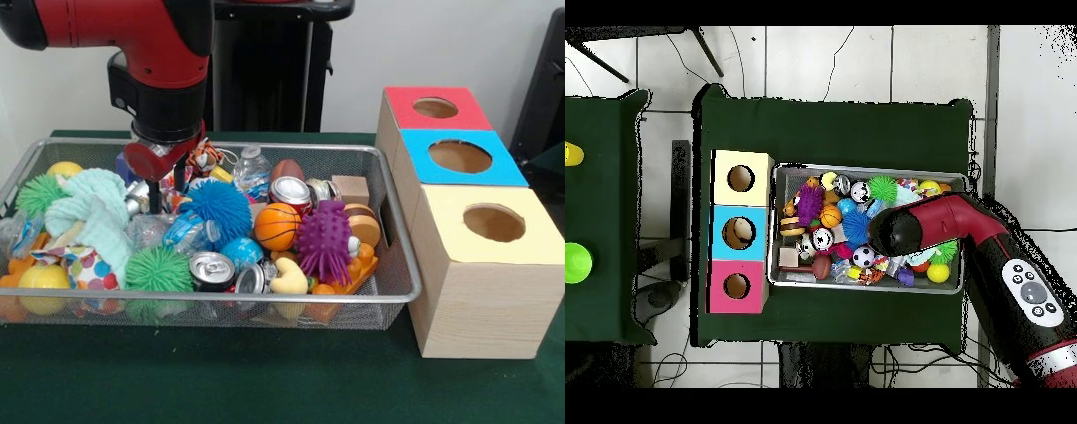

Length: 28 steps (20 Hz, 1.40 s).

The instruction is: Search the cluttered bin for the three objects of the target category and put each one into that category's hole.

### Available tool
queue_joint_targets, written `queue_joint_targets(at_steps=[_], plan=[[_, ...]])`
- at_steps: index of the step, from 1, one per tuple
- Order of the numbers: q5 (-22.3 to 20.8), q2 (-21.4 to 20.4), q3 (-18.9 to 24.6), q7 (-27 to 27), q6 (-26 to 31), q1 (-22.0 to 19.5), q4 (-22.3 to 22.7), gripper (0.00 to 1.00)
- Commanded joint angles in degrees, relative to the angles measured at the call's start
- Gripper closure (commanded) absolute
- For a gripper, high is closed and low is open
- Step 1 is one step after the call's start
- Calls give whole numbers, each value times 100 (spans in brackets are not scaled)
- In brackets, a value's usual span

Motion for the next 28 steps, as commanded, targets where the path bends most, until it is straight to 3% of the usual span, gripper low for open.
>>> queue_joint_targets(at_steps=[1, 25, 28], plan=[[-121, 200, -307, -1331, 356, -1, -202, 0], [-212, 483, -680, -1198, 422, 253, -471, 0], [-70, 265, -714, -1027, 586, 354, -360, 0]])
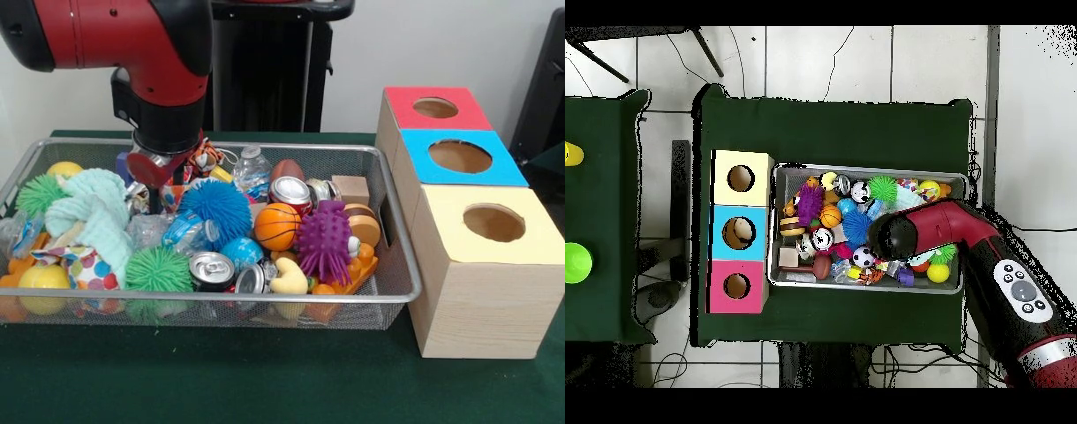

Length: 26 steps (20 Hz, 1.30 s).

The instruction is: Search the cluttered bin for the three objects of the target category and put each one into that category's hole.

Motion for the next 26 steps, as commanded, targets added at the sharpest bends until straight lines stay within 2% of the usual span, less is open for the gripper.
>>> queue_joint_targets(at_steps=[1, 5, 9, 12, 14, 15, 18, 22, 26], plan=[[17, -39, -285, -987, 635, 196, -235, 0], [305, -492, -253, -928, 897, 319, -55, 0], [639, -983, -152, -1111, 1278, 384, 44, 0], [811, -1211, -114, -1139, 1538, 460, 10, 0], [820, -1210, -92, -1149, 1540, 476, -23, 0], [819, -1202, -83, -1121, 1524, 486, -24, 100], [600, -1075, -53, -1320, 1315, 471, -77, 100], [446, -673, -37, -1405, 968, 346, -298, 100], [487, -520, 75, -1516, 625, 121, -157, 100]])
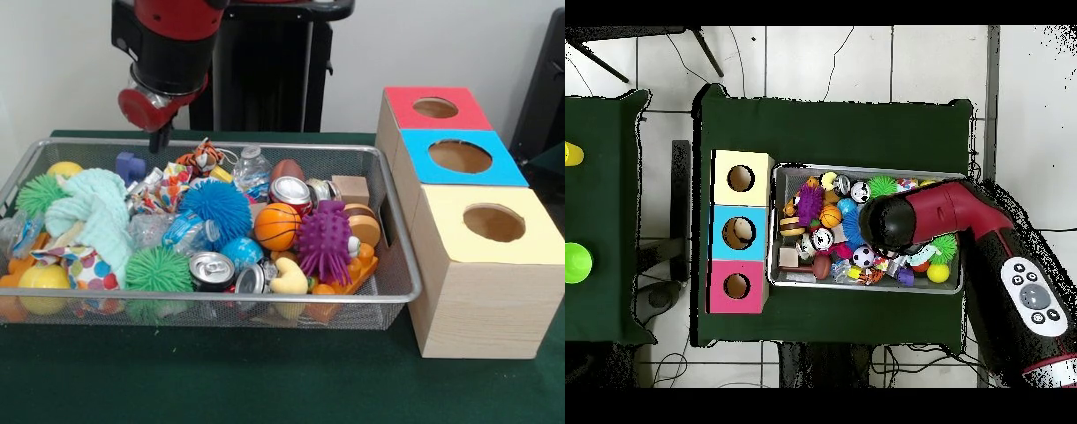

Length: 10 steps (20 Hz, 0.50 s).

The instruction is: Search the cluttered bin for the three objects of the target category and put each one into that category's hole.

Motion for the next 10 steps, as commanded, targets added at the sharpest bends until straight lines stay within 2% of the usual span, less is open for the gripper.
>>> queue_joint_targets(at_steps=[1, 5, 6, 9, 10], plan=[[-213, 504, 147, -1494, -458, -323, -97, 100], [-255, 562, 168, -1429, -528, -355, -109, 100], [-256, 571, 202, -1421, -542, -380, -89, 0], [-295, 675, 184, -1373, -627, -400, -125, 0], [-334, 697, 251, -1650, -588, -422, -101, 0]])
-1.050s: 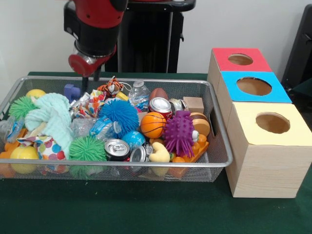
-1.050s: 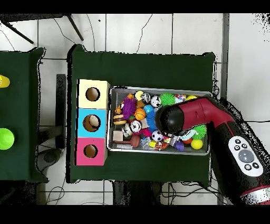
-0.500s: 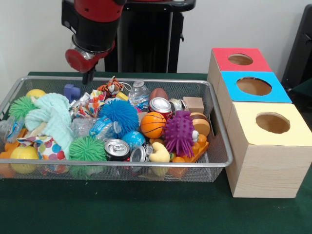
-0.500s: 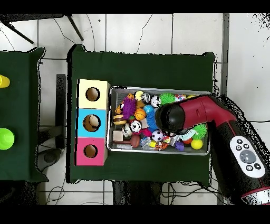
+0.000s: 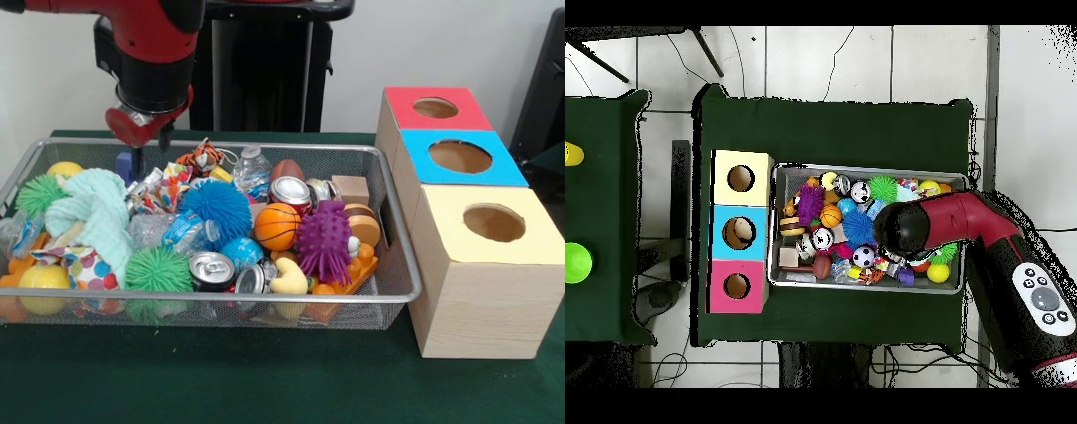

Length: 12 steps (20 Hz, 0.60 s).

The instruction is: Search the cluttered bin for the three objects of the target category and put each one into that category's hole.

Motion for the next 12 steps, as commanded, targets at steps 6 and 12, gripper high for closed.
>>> queue_joint_targets(at_steps=[6, 12], plan=[[-373, 631, 384, -1819, -637, -136, -116, 0], [-396, 706, 527, -2053, -784, -244, -16, 0]])
